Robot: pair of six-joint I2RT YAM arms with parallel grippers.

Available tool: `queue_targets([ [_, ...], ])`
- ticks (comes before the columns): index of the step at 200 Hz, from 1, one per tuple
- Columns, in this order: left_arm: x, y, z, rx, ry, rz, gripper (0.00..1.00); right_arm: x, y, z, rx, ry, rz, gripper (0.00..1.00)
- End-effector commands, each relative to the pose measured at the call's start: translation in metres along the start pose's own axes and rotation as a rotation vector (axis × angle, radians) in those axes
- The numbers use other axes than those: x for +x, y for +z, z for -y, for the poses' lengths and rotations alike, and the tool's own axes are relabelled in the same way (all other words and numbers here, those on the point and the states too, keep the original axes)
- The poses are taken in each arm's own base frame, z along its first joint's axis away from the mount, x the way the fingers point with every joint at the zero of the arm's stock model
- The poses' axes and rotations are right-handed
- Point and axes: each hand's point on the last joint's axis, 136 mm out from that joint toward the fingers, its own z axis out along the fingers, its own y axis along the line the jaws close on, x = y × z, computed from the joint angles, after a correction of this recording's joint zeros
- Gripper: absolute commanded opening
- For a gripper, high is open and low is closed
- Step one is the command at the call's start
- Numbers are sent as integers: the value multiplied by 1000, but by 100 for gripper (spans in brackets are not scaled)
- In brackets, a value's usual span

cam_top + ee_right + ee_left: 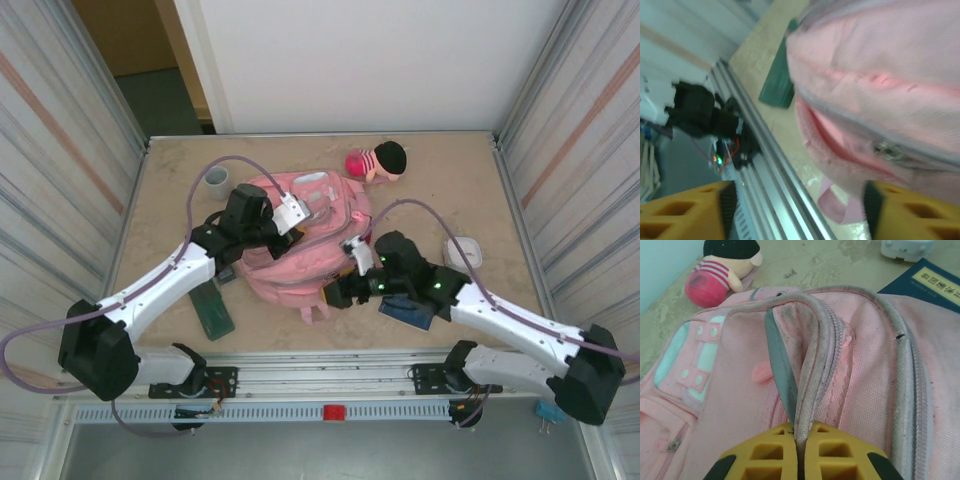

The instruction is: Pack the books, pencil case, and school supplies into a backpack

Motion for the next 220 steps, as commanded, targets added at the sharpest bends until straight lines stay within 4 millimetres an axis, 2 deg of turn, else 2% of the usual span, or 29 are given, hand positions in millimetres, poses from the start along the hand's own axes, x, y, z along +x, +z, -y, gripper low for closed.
queue_targets([
  [1, -42, -17, 6, 40, 104, 191, 0, -33, -31, 29, 49, 283, 226, 84],
  [17, -42, -17, 12, 72, 118, 202, 0, -43, -41, 42, 19, 436, 330, 91],
  [42, -43, -19, 15, 98, 123, 221, 0, -45, -41, 51, 30, 529, 359, 93],
  [76, -48, -23, 26, 160, 139, 254, 0, -51, -26, 59, 1, 608, 373, 93],
  [114, -52, -28, 19, 128, 121, 270, 0, -55, -3, 69, -10, 722, 365, 92],
  [150, -55, -33, 9, 98, 100, 283, 0, -51, 6, 77, 59, 753, 375, 92],
  [156, -55, -33, 11, 109, 105, 287, 0, -52, 7, 79, 61, 757, 378, 84],
  [162, -56, -33, 13, 119, 108, 290, 0, -52, 9, 79, 56, 764, 376, 68],
  [169, -55, -33, 14, 126, 102, 288, 0, -55, 9, 78, 40, 775, 383, 55],
  [181, -54, -32, 11, 111, 74, 276, 0, -65, 10, 70, -8, 761, 411, 41],
  [190, -54, -35, 6, 83, 35, 259, 10, -71, 10, 64, -30, 747, 420, 32],
  [203, -53, -42, 2, 42, -39, 219, 32, -80, 10, 55, -41, 718, 430, 18],
  [210, -52, -47, 1, 16, -86, 198, 39, -83, 10, 51, -43, 705, 435, 14],
  [220, -50, -57, 6, -11, -149, 168, 43, -87, 10, 48, -45, 692, 442, 12],
])
